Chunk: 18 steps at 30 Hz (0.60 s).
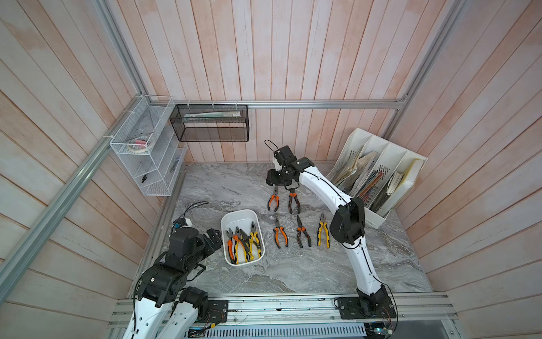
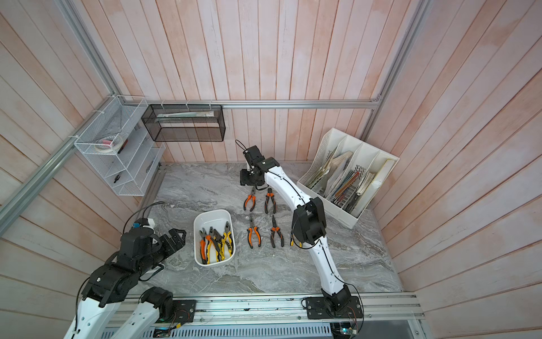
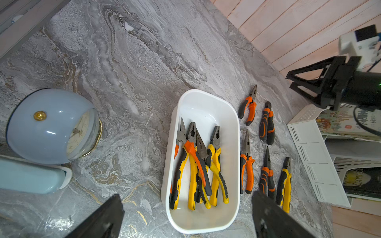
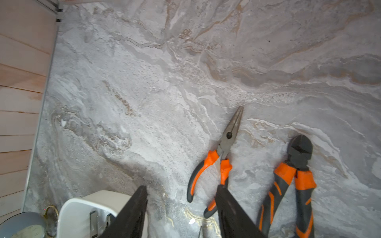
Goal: Take the pliers out of the storage box
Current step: Place the pliers at the center of the board.
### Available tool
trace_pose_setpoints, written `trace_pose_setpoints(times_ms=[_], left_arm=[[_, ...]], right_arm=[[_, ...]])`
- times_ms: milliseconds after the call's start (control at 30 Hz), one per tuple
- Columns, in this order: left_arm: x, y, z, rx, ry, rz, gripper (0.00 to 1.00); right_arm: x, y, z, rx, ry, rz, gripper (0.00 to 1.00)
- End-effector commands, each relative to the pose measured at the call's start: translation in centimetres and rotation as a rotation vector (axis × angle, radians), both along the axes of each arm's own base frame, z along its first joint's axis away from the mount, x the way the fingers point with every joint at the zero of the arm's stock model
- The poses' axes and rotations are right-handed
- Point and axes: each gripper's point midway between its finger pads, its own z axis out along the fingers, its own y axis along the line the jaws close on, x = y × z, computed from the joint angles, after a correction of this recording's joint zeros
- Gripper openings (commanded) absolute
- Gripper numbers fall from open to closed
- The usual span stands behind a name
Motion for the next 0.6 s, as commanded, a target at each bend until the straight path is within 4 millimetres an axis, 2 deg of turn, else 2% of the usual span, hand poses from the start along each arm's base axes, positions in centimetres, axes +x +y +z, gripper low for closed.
trace_pose_setpoints(times_ms=[0,100,267,567], left_arm=[[0.3,-0.2,-0.2,0.006,-0.006,-0.018,1.00],[0.3,-0.2,-0.3,0.006,-0.007,-0.018,1.00],[0.6,0.0,-0.3,0.000,-0.009,-0.020,1.00],[0.9,-0.3,-0.6,-0.005,0.002,-0.036,1.00]], right_arm=[[-1.5,0.4,-2.8,-0.036,0.073,0.029,0.51],[-2.1,2.1,-3.8,-0.002,0.103,0.052,0.46],[-2.3,3.5,-7.3,0.033,0.177,0.048,0.40],[-3.6,3.2,-11.4,-0.017,0.253,0.031,0.37]])
